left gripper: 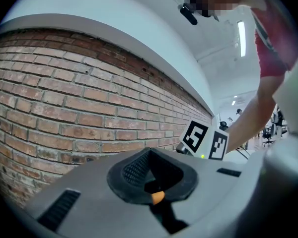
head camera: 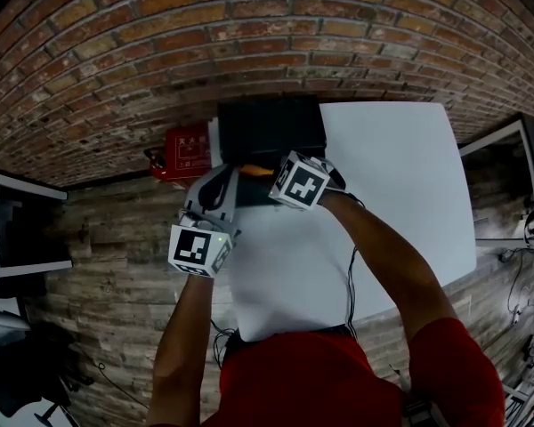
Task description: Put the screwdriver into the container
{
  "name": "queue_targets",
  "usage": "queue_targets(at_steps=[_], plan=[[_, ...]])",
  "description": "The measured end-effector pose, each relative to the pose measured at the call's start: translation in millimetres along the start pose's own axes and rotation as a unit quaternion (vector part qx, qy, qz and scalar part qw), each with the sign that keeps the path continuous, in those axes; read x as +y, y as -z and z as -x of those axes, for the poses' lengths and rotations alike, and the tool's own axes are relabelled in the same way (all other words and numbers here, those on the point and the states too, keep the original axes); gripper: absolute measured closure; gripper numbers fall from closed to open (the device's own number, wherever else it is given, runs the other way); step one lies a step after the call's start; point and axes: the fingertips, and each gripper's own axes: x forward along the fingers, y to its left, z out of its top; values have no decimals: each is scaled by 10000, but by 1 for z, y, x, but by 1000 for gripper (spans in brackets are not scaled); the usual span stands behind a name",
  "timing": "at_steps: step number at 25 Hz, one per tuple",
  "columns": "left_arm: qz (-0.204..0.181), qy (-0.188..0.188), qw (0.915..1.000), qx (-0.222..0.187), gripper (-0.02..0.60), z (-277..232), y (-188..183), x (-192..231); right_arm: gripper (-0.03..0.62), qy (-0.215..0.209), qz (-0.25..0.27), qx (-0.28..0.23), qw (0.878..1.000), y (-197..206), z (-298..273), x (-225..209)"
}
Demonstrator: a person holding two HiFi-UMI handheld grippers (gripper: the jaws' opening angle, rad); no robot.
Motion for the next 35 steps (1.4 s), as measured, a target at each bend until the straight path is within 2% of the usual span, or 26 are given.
queue_targets(at_steps=[7, 13, 18, 22, 26, 32, 35], plan=[[11, -9, 10000, 52, 569, 2, 3, 0, 503, -119, 18, 311, 9994, 7, -6, 1], [0, 43, 10000, 81, 569, 2, 5, -3, 499, -145, -55, 281, 9995, 8, -7, 2], [34, 121, 9999, 103, 569, 1, 7, -8, 491, 17, 13, 203, 9998, 3, 6, -1], [23, 190, 9998, 110, 569, 0, 7, -15, 491, -12, -133, -228, 9996, -5, 22, 6], [-13, 291, 9995, 81, 569, 2, 2, -24, 493, 193, -169, -980, 9949, -24, 53, 10], [-75, 450, 9989, -48, 569, 8, -15, -41, 513, 429, -111, -2037, 9780, -47, 107, 30], [-108, 521, 9985, -152, 569, 14, -29, -51, 533, 502, -70, -2549, 9656, -61, 134, 44]])
